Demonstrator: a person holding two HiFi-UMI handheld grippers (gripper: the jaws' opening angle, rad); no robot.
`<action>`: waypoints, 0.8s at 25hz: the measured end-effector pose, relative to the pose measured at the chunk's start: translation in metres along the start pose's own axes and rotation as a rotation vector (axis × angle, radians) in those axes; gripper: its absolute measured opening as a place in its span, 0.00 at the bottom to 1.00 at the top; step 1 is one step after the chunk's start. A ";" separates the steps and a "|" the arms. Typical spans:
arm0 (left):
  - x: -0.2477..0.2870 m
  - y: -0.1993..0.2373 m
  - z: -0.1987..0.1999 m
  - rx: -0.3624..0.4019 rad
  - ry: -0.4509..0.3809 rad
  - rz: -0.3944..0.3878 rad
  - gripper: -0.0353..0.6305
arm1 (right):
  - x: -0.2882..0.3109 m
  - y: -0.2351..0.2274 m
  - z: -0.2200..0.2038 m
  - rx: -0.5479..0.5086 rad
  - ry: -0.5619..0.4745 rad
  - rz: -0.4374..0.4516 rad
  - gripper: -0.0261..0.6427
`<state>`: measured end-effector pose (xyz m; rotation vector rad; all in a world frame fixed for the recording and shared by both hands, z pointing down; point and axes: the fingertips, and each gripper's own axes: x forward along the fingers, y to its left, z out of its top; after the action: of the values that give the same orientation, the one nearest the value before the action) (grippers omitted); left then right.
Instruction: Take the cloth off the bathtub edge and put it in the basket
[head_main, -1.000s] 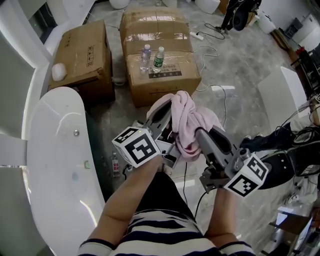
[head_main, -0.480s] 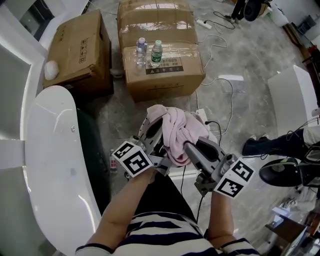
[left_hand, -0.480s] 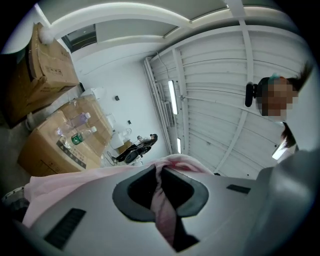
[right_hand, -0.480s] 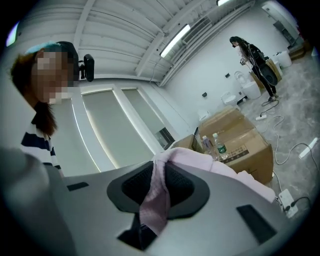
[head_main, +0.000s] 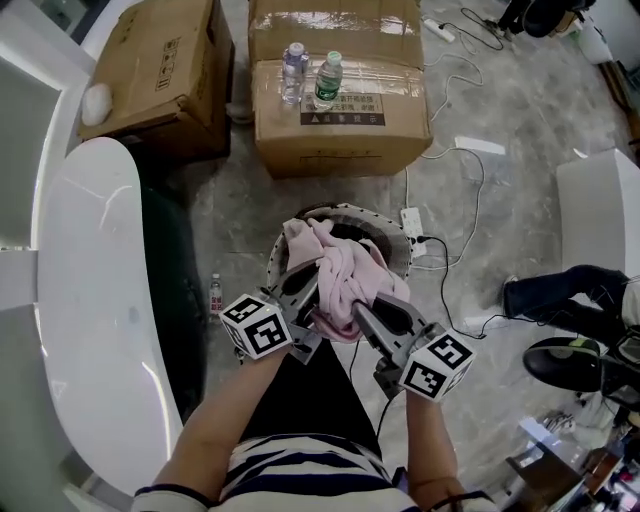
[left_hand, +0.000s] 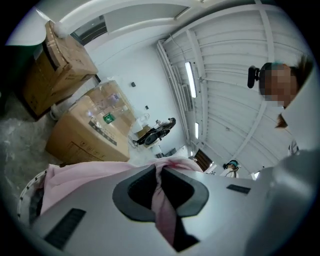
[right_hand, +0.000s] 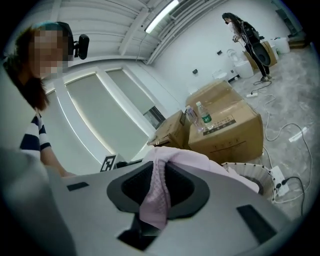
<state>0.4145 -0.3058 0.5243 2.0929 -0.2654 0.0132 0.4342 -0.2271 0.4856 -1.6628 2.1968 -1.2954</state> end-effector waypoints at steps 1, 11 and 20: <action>0.000 0.009 -0.008 -0.001 0.025 0.018 0.11 | 0.004 -0.009 -0.009 0.012 0.016 -0.011 0.18; -0.007 0.095 -0.083 -0.076 0.200 0.204 0.11 | 0.043 -0.092 -0.087 0.119 0.172 -0.087 0.18; -0.011 0.165 -0.139 -0.075 0.390 0.404 0.11 | 0.080 -0.163 -0.157 0.144 0.325 -0.198 0.18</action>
<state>0.3854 -0.2662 0.7348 1.8832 -0.4366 0.6349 0.4401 -0.2123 0.7254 -1.7551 2.0733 -1.8461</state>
